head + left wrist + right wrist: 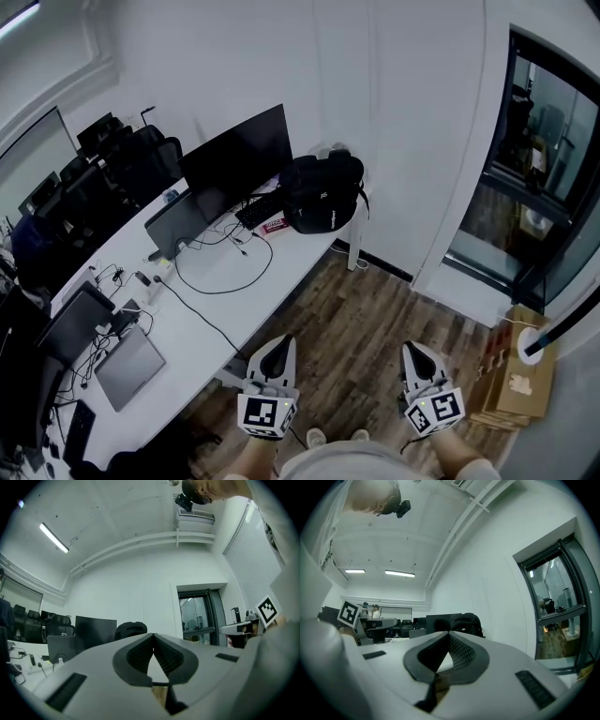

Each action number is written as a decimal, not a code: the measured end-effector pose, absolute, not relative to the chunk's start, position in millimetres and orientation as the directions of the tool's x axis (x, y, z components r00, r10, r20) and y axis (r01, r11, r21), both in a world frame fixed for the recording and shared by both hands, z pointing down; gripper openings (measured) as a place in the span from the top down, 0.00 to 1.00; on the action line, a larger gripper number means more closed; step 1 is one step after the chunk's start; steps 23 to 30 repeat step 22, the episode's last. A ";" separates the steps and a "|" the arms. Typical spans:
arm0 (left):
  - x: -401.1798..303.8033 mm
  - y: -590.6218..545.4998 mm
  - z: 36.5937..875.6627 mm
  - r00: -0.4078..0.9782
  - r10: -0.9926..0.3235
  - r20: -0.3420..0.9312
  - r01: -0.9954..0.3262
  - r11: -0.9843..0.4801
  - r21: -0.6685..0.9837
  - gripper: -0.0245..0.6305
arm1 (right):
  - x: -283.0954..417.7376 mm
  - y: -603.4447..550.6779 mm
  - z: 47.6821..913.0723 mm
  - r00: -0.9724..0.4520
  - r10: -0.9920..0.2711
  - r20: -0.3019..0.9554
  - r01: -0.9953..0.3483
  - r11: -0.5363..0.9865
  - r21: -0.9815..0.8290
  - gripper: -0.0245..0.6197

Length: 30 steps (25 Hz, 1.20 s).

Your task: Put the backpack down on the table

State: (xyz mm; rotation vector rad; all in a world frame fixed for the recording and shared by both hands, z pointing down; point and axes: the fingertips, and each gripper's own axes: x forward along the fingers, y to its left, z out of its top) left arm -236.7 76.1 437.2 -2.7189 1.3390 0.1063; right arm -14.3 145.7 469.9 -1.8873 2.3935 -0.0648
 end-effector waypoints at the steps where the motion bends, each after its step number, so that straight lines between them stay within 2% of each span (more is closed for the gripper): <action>1: -234.9 77.4 437.5 0.611 -0.784 -0.115 -0.792 -0.607 -0.068 0.95 | -13.2 146.2 469.4 -0.234 -0.971 -0.046 -0.967 0.237 -0.090 0.94; 30: -208.4 84.0 443.5 0.635 -0.767 -0.091 -0.773 -0.630 -0.075 0.95 | -2.8 154.9 474.2 -0.248 -0.968 -0.042 -0.962 0.251 -0.105 0.94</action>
